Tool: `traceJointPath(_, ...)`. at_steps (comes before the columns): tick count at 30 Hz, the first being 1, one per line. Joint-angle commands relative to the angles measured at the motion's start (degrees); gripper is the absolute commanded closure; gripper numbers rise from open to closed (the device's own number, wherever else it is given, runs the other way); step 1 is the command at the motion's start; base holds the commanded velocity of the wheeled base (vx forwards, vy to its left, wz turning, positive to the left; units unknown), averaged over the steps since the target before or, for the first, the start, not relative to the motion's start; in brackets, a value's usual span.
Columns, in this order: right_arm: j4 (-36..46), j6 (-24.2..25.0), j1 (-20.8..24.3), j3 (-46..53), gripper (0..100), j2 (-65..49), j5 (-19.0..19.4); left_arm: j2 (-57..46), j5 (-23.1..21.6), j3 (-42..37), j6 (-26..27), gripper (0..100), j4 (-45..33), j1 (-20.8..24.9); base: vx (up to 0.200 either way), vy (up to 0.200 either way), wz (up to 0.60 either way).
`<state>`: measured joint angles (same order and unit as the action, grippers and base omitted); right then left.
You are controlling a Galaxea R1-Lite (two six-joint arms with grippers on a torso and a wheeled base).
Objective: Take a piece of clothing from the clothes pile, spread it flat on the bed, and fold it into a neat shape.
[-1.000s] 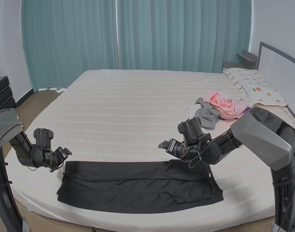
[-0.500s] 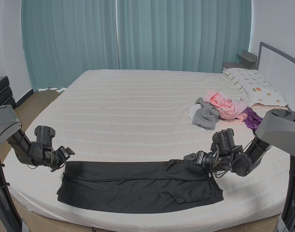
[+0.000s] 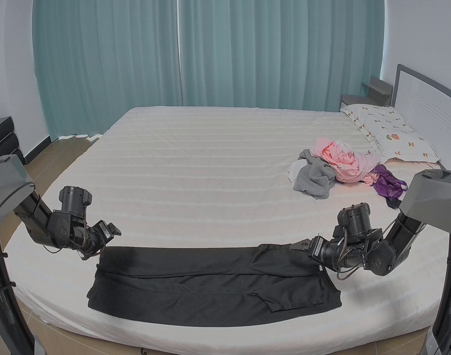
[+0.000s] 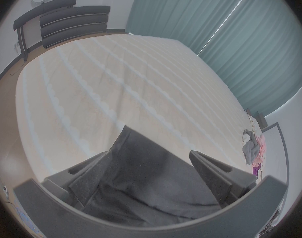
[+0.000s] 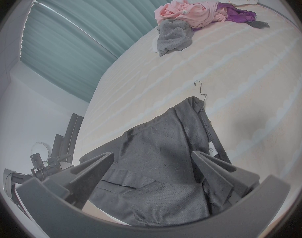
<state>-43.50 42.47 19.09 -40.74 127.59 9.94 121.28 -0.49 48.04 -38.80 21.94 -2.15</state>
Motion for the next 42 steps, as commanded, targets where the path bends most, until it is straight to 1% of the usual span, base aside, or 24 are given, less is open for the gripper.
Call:
traceJointPath(1, -1.0, 1.0, -0.2, 0.5, 0, 0.0, 0.1, 7.1, 1.0, 1.4, 0.7, 0, 5.5, 0.1, 0.0, 0.0, 0.0)
traceJointPath(2, -1.2, 1.1, -0.2, 0.6, 0, 0.0, 0.0, 7.5, 1.1, 1.4, 0.8, 0, 5.9, 0.1, 0.0, 0.0, 0.0)
traceJointPath(3, -2.2, 1.7, -0.2, 1.2, 0, 0.0, 0.0, 9.3, 2.0, 1.4, 1.9, 0, 8.6, 0.1, 0.0, 0.0, 0.0)
traceJointPath(4, -2.4, 1.8, -0.2, 1.4, 0, 0.0, 0.0, 9.8, 2.2, 1.4, 2.2, 0, 9.2, 0.0, 0.0, 0.0, 0.0)
traceJointPath(5, -3.2, 1.8, -0.2, 2.2, 0, 0.2, 0.1, 11.3, 3.4, 1.4, 3.7, 0, 11.2, -0.2, 0.0, 0.0, 0.0)
traceJointPath(8, -4.6, 1.8, -0.3, 3.7, 0, 0.2, 0.1, 12.4, 4.1, 1.4, 4.3, 0, 13.2, -0.2, 0.0, 0.0, 0.0)
traceJointPath(15, -8.0, 2.8, -0.6, 5.4, 0, 0.5, 0.1, 13.5, 4.3, 2.4, 4.3, 0, 13.6, -0.2, 0.0, 0.0, 0.0)
traceJointPath(20, -9.3, 3.1, -0.6, 7.1, 0, 0.3, 0.1, 13.5, 4.4, 2.6, 4.3, 0, 13.6, -1.5, 0.0, 0.0, 0.0)
traceJointPath(21, -9.7, 3.1, -0.6, 7.2, 0, 0.4, 0.1, 13.5, 4.4, 2.8, 4.3, 100, 13.6, -1.6, 0.0, 0.0, 0.0)
traceJointPath(32, -9.9, 3.1, -0.7, 7.0, 0, 1.0, 0.1, 13.5, 4.4, 4.2, 3.8, 100, 15.0, -3.7, 0.0, 0.0, 0.0)
traceJointPath(35, -9.9, 3.5, -1.6, 6.6, 0, 1.4, 0.1, 13.5, 4.4, 5.0, 3.6, 100, 15.0, -4.4, 0.0, 0.0, 0.0)
traceJointPath(42, -9.9, 3.8, -2.3, 6.5, 0, 2.0, 0.9, 13.5, 4.4, 6.5, 1.5, 100, 15.0, -4.6, 0.0, 0.0, 0.0)
